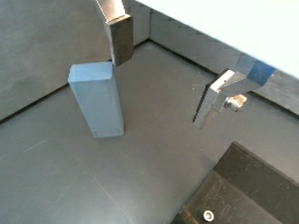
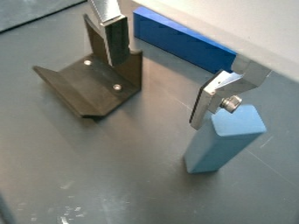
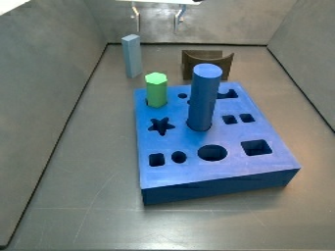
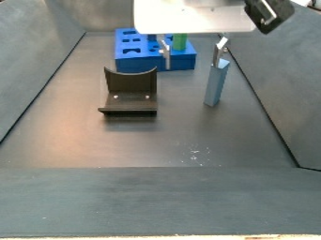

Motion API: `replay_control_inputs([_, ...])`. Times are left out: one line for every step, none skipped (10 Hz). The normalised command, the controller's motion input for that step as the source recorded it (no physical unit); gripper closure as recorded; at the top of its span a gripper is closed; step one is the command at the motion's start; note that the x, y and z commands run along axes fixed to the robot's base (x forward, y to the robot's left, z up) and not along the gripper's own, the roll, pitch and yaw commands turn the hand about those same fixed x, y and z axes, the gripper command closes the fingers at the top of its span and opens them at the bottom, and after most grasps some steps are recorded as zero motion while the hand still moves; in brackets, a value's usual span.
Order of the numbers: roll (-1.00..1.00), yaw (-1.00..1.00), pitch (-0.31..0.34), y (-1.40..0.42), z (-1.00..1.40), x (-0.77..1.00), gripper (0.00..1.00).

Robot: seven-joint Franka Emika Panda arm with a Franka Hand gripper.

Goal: Pick up the rectangle object. Move to above the board. Insert the rectangle object.
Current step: Pick up the rectangle object.

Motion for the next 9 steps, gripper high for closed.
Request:
replay_control_inputs([0.0, 0.0, 0.0, 0.0, 0.0, -0.03, 0.0])
replay_control_inputs([0.0, -0.03, -0.014, 0.08, 0.03, -0.21, 0.0])
replay_control_inputs([0.0, -0.01, 0.0, 0.0, 0.14, -0.05, 0.0])
replay_control_inputs([0.07, -0.03, 0.0, 0.0, 0.19, 0.0, 0.0])
replay_control_inputs([0.04, -0.01, 0.0, 0.0, 0.15, 0.0, 0.0])
replay_control_inputs([0.07, -0.05, 0.0, 0.0, 0.02, -0.05, 0.0])
replay_control_inputs([0.3, -0.48, 0.0, -0.02, 0.0, -0.29, 0.0])
replay_control_inputs([0.24, -0.76, 0.0, 0.0, 0.0, -0.41, 0.0])
replay_control_inputs([0.2, -0.79, 0.0, 0.0, -0.03, -0.38, 0.0])
